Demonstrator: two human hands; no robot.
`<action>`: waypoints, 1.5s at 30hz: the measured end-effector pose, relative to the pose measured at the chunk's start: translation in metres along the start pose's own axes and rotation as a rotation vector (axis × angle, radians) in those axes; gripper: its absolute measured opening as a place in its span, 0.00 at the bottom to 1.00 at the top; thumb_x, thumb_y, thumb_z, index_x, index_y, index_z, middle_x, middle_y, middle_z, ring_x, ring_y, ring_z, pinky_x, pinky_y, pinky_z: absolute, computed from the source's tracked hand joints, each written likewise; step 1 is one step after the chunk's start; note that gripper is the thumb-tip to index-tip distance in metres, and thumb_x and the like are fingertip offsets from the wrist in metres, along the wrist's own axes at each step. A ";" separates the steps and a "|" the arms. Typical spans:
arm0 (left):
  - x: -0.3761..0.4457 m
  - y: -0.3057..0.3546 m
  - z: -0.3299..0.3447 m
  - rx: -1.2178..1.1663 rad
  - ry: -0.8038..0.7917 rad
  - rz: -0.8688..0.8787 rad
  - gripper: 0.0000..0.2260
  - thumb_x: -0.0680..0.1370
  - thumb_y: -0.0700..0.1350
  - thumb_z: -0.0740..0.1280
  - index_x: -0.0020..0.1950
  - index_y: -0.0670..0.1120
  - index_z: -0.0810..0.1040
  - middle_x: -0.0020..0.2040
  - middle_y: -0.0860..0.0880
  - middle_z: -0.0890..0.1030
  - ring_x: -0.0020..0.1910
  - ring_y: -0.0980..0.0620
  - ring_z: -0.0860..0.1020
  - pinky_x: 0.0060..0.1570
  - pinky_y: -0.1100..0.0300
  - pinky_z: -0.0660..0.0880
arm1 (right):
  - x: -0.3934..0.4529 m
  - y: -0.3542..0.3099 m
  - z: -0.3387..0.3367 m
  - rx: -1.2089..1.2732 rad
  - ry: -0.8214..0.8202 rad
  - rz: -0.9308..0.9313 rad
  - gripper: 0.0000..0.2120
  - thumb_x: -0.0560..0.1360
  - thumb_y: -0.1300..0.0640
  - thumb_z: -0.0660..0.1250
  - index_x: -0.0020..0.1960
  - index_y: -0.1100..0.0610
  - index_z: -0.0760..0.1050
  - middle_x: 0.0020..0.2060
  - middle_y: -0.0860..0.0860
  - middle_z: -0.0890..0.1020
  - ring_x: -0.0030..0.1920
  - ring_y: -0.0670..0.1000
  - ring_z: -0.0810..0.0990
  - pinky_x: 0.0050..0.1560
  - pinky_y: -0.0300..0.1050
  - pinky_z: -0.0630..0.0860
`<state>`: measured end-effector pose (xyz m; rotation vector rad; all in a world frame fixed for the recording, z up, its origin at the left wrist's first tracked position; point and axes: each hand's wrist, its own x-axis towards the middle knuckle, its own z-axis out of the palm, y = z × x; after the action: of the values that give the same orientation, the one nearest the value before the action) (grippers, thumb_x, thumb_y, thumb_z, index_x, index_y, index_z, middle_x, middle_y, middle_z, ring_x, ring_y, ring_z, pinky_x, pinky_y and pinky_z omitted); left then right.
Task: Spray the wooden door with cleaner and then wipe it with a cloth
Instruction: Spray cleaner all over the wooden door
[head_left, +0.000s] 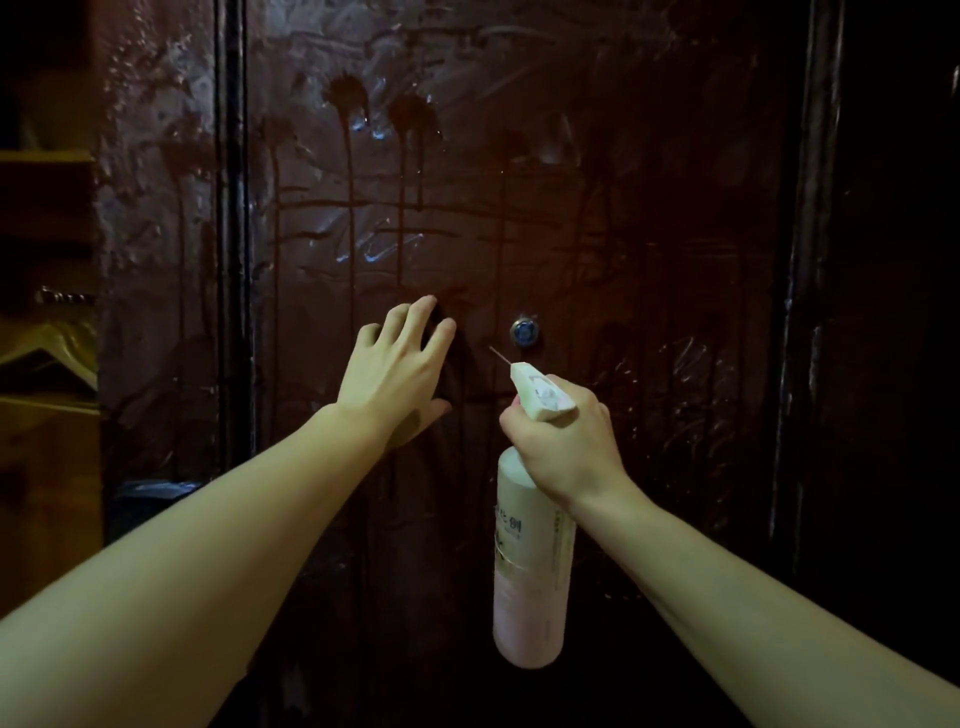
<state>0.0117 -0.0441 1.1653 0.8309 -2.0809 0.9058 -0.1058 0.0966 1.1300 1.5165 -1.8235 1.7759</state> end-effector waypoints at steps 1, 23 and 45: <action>-0.001 -0.002 0.000 0.001 0.000 -0.002 0.43 0.69 0.60 0.74 0.76 0.45 0.59 0.77 0.41 0.55 0.73 0.41 0.59 0.63 0.46 0.67 | -0.001 -0.001 0.002 -0.007 -0.015 0.002 0.08 0.66 0.52 0.64 0.31 0.54 0.69 0.26 0.46 0.74 0.31 0.49 0.75 0.36 0.52 0.74; -0.060 -0.084 0.014 0.036 -0.083 -0.071 0.39 0.69 0.57 0.74 0.74 0.43 0.63 0.75 0.41 0.59 0.71 0.41 0.63 0.61 0.47 0.68 | -0.019 -0.035 0.095 0.024 -0.212 0.000 0.11 0.61 0.47 0.61 0.33 0.55 0.73 0.30 0.49 0.78 0.38 0.53 0.79 0.42 0.56 0.77; -0.162 -0.161 0.048 -0.079 -0.267 -0.275 0.39 0.77 0.56 0.65 0.78 0.39 0.50 0.79 0.39 0.49 0.76 0.41 0.57 0.66 0.51 0.68 | -0.066 -0.076 0.199 0.158 -0.294 -0.011 0.05 0.65 0.50 0.64 0.35 0.51 0.74 0.31 0.47 0.79 0.38 0.50 0.79 0.41 0.50 0.76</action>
<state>0.2062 -0.1270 1.0659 1.2142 -2.1397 0.5861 0.0795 -0.0149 1.0771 1.9339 -1.8286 1.8101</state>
